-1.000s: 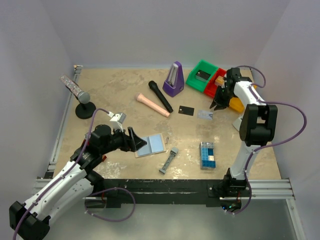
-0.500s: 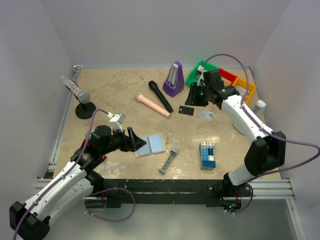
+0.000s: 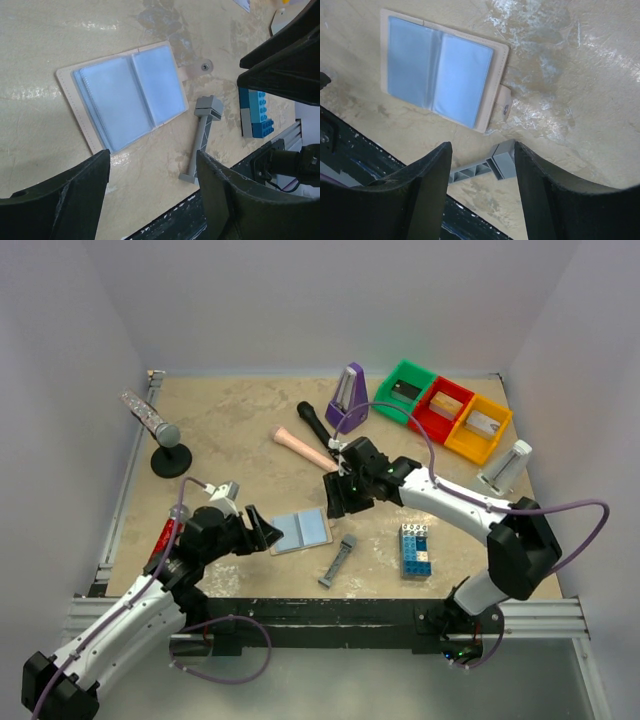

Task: Take the credit cards out of the card holder
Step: Remove the credit card from the card holder.

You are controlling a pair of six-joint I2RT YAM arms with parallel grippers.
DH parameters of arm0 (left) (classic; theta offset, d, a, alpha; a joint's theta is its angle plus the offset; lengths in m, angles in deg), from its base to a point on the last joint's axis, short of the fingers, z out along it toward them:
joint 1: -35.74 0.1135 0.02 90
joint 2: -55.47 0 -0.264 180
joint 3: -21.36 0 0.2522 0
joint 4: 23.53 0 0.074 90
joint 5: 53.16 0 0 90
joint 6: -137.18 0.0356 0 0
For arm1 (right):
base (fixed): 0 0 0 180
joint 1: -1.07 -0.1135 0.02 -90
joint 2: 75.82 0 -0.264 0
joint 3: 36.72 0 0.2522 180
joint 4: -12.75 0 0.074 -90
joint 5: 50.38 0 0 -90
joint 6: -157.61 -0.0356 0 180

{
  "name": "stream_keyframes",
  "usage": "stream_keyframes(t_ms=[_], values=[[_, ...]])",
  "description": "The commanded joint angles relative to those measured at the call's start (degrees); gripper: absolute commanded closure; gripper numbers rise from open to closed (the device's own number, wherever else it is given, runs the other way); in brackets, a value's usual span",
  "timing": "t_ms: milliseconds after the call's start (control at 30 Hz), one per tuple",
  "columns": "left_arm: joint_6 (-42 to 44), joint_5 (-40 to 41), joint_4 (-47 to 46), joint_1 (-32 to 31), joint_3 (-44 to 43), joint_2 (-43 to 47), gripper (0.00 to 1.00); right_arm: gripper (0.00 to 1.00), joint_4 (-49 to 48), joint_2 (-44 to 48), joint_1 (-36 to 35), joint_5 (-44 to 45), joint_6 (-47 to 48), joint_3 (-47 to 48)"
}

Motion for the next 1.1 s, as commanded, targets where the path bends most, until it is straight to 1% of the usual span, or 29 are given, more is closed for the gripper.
stream_keyframes(t_ms=[0, 100, 200, 567, 833, 1067], values=[[-3.4, 2.1, -2.5, 0.0, 1.4, 0.2, 0.27, 0.43, -5.1, 0.4, -1.3, 1.7, -1.3, -1.6], [-4.6, 2.4, -4.2, -0.1, 2.8, -0.4, 0.29, 0.43, -4.3, -0.8, -2.9, 2.9, -1.7, -0.5], [-5.1, 2.4, -4.1, -0.1, 3.0, -1.5, 0.3, 0.41, -3.8, -2.1, -2.8, 5.2, -3.0, 0.0], [-5.1, 2.9, -2.8, -0.1, 3.7, 0.2, 0.3, 0.42, 2.3, -10.1, -2.1, 8.5, -1.2, 6.8], [-4.8, 2.8, -2.9, -0.1, 4.1, 0.1, 0.3, 0.5, 2.7, -13.4, -0.9, 5.6, -0.6, 7.5], [-4.9, 2.5, -4.0, -0.1, 4.1, -0.6, 0.3, 0.62, 1.6, -15.4, -0.8, 1.9, -0.3, 7.2]])
